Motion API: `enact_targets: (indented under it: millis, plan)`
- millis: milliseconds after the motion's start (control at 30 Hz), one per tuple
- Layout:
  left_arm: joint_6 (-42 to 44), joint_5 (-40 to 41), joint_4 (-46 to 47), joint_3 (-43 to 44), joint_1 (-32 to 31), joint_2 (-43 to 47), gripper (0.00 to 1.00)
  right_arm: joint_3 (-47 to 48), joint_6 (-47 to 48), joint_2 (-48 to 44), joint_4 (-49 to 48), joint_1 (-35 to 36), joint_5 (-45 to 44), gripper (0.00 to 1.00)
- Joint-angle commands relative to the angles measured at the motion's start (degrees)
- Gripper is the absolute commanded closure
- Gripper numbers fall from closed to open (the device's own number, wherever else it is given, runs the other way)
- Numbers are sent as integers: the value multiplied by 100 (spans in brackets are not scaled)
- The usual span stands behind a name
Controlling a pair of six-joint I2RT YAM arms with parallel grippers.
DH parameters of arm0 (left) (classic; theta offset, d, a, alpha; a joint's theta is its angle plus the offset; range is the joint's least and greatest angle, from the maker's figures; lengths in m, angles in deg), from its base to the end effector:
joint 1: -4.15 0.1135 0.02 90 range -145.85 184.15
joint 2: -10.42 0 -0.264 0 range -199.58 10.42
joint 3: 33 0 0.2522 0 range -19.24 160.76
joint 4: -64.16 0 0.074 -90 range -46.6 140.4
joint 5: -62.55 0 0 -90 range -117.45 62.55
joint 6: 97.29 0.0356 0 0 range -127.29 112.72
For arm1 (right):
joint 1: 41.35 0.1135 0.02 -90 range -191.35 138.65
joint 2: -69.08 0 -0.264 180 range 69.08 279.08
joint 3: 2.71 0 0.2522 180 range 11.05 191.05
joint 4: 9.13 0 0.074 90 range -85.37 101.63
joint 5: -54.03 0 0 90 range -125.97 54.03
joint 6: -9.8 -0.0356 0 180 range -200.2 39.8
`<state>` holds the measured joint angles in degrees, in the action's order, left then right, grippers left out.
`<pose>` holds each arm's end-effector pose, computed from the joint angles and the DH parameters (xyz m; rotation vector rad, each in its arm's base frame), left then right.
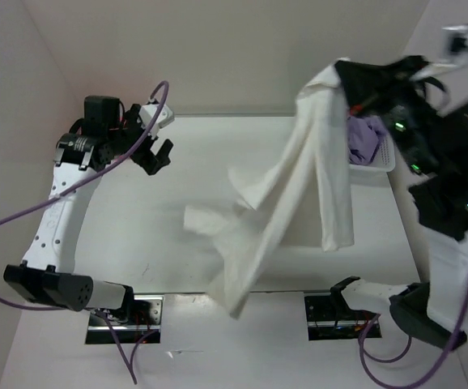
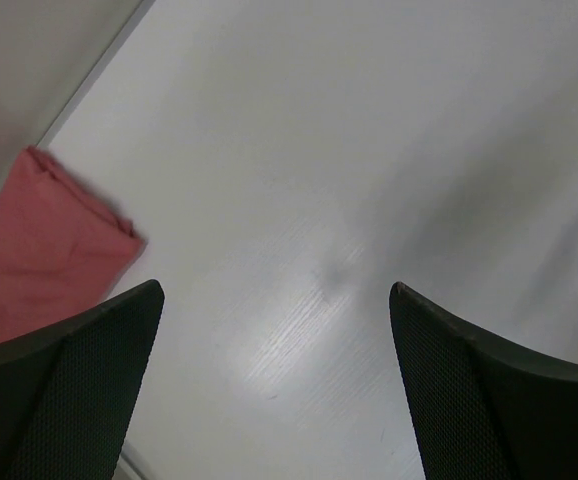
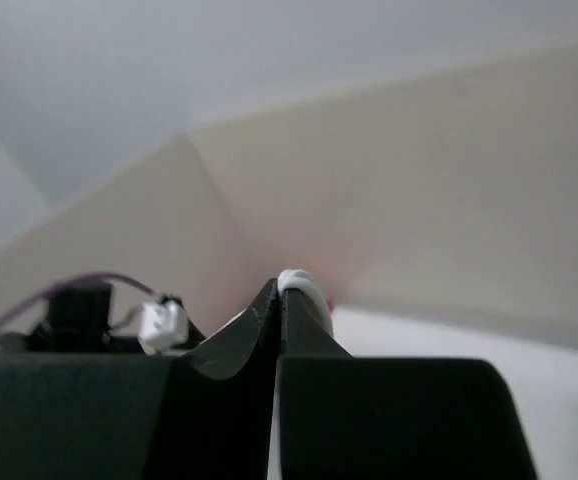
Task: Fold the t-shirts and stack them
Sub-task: Grab crumpled tshirt from bin with the right arm, then move the tshirt to the center of the board
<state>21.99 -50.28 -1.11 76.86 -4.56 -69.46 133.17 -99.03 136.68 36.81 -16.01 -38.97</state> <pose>0.2739 -0.0559 0.4377 0.9033 1.9408 -0.2263 0.1039 0.0471 0.6335 -0.0214 1.2056 0.6467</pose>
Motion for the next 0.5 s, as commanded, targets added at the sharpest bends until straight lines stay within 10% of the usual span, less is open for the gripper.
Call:
enact_targets:
  millis: [0, 200, 267, 333, 467]
  plan:
    - [-273, 392, 334, -398, 281, 358, 0, -812, -577, 1194, -388, 15, 1161, 100]
    - [-98, 1017, 334, -793, 466, 552, 0, -1270, -1255, 2669, -31, 15, 1487, 94]
    - [-98, 1017, 334, -864, 467, 552, 0, -859, -976, 3570, 330, 15, 1662, 73]
    - [-45, 956, 334, -864, 467, 491, 0, 97, -520, 4233, 1243, 15, 1733, 30]
    - [60, 956, 334, -970, 397, 368, 0, 1786, 62, 5027, 2756, 854, 247, 3]
